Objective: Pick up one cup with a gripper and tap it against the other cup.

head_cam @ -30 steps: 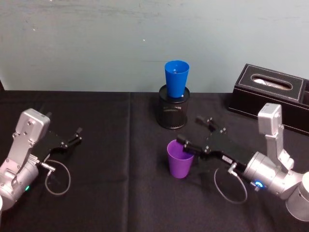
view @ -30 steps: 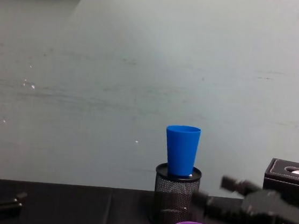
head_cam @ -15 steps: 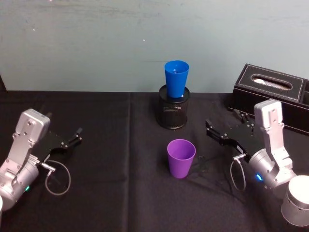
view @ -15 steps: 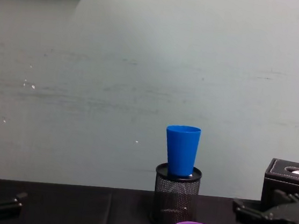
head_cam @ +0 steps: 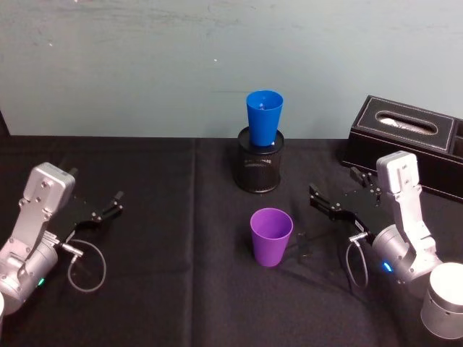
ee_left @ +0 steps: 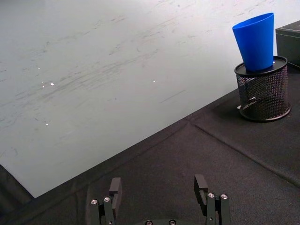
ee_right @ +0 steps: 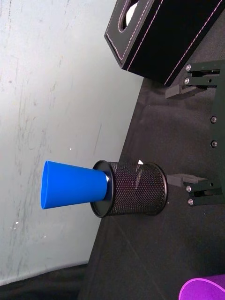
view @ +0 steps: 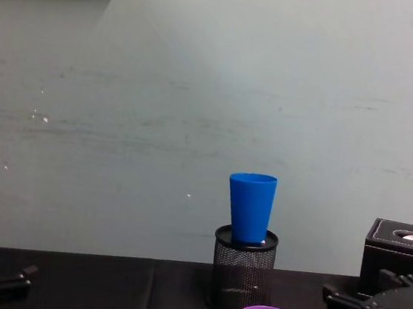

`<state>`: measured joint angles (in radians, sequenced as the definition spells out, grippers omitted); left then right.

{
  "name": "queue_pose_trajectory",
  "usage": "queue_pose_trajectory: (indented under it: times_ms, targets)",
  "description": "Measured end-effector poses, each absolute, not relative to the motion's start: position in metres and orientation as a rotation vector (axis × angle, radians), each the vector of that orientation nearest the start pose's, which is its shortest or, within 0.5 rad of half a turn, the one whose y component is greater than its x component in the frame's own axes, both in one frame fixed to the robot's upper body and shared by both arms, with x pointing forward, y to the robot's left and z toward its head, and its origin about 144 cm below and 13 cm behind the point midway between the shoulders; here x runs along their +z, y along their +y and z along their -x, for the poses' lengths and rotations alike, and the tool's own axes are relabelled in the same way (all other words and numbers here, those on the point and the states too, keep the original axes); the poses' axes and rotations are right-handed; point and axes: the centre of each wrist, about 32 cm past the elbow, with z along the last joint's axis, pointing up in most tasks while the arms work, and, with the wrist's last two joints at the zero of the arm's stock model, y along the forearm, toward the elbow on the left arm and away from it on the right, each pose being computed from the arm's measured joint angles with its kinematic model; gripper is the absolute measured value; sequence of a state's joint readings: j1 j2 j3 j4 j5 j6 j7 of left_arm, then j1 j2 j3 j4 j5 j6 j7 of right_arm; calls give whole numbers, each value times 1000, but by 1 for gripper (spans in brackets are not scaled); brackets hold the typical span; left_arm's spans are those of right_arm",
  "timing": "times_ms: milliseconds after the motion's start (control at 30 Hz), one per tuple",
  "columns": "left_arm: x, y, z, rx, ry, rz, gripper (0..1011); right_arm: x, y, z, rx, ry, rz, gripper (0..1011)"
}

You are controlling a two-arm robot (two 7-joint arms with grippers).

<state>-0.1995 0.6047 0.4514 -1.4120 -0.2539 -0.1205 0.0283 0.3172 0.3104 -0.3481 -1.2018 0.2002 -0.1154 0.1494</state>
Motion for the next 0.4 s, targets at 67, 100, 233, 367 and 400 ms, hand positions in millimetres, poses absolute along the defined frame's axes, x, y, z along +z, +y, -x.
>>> queue_pose_trajectory:
  times_ms: [67,100,233,367,400]
  targets:
    - [1140,310,-489,1248,-285,-304,1011,1127,-254,-535,-1197,-126,164,1003]
    - [1140,310,-489,1248,-285,-304,1012,1127,-254,-535,-1197,-126,164,1003]
    - [1140,310,-489,1248,-285,-304,1011,1127,-254,-535,-1198,-127,164,1003]
    - [1140,310,-489,1248,-285,-304,1011,1127,-254,-535,-1198,-128,165,1003]
    - [1140,310,-489,1248,-285,-305,1011,1127,-254,-535,-1199,-129,165,1003]
